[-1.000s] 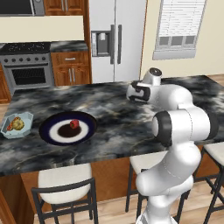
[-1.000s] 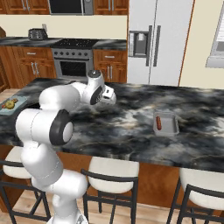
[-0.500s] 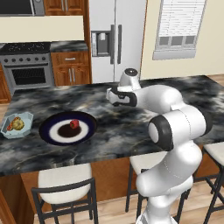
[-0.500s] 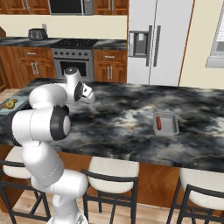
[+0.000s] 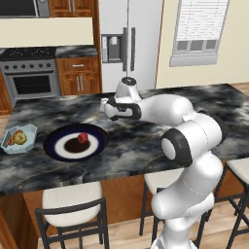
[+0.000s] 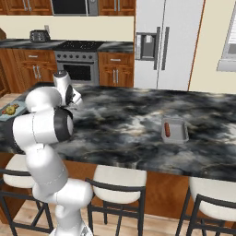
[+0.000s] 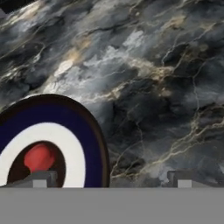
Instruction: Place one cooked food and one vegetable from the large plate to each tupperware container.
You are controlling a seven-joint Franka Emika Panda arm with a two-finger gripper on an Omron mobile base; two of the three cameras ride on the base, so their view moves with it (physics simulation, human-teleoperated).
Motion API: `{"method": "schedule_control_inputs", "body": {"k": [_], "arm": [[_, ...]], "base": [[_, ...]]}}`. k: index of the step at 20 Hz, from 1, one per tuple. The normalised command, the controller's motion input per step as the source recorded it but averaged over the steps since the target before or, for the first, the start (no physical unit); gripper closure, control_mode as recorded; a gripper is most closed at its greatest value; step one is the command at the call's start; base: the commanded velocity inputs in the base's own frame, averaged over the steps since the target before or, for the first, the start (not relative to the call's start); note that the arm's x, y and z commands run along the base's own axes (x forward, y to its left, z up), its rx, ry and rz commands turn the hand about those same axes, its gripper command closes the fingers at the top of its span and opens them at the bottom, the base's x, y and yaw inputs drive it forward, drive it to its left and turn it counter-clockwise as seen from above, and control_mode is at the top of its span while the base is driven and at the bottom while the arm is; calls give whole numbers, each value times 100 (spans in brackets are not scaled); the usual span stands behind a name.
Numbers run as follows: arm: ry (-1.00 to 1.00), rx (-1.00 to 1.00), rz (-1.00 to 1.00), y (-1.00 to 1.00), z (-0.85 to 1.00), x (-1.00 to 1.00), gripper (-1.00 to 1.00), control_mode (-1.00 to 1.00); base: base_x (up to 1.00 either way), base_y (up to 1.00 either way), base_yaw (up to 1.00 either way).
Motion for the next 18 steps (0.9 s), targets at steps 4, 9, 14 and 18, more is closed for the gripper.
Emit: {"method": "schedule_control_inputs", "body": {"k": [4, 9, 14, 18], "arm": [[4, -2, 0, 86, 0, -11, -100, -100], [12, 0, 0, 45, -1, -25, -100, -100], [12, 0, 0, 39, -11, -5, -100, -100], [7, 0, 0, 31, -26, 0, -100, -100]], "base": [[0, 0, 0], [0, 0, 0], [0, 0, 0], [0, 0, 0]]}}
